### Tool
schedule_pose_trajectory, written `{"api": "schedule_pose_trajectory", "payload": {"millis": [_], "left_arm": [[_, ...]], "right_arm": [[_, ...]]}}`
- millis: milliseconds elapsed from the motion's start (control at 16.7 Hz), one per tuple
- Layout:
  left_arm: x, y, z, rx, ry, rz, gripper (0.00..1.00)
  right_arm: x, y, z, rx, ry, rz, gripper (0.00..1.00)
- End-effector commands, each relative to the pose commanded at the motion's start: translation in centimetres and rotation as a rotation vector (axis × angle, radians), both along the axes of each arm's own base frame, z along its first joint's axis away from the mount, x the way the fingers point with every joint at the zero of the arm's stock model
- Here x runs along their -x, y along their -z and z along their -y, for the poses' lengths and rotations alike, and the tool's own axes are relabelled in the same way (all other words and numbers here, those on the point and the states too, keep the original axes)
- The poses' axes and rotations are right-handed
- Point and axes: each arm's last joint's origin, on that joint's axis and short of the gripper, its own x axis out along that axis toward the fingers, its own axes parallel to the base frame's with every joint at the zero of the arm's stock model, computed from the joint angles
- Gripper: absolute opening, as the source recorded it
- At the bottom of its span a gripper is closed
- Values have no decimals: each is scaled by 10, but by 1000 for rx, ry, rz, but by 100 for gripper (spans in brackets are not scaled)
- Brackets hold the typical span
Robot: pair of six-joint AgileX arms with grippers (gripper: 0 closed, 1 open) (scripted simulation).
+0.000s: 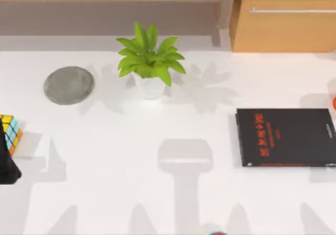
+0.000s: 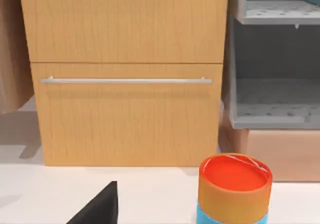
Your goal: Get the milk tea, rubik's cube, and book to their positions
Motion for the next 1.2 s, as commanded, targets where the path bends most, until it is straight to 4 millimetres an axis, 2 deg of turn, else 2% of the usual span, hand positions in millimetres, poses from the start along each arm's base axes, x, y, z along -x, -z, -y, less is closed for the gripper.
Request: {"api": "schedule_pose_trajectory", "payload": {"millis": [240,420,600,720,900,1020,1200], "left_arm": [[-1,-8,0,1,5,14,100],[-6,-33,1,3,13,45,100],[-25,-66,1,6,18,58,100],[-48,-86,0,8,18,54,100],[-98,-107,0,11,18,39,100],[-138,-110,-1,12,18,27,100],[-197,-99,-1,13,19,9,100]], "right_arm": [[0,0,0,0,0,0,100],[0,0,0,0,0,0,100],[0,0,0,0,0,0,100],[0,0,0,0,0,0,100],[0,0,0,0,0,0,100],[0,0,0,0,0,0,100],[0,0,0,0,0,0,100]]}}
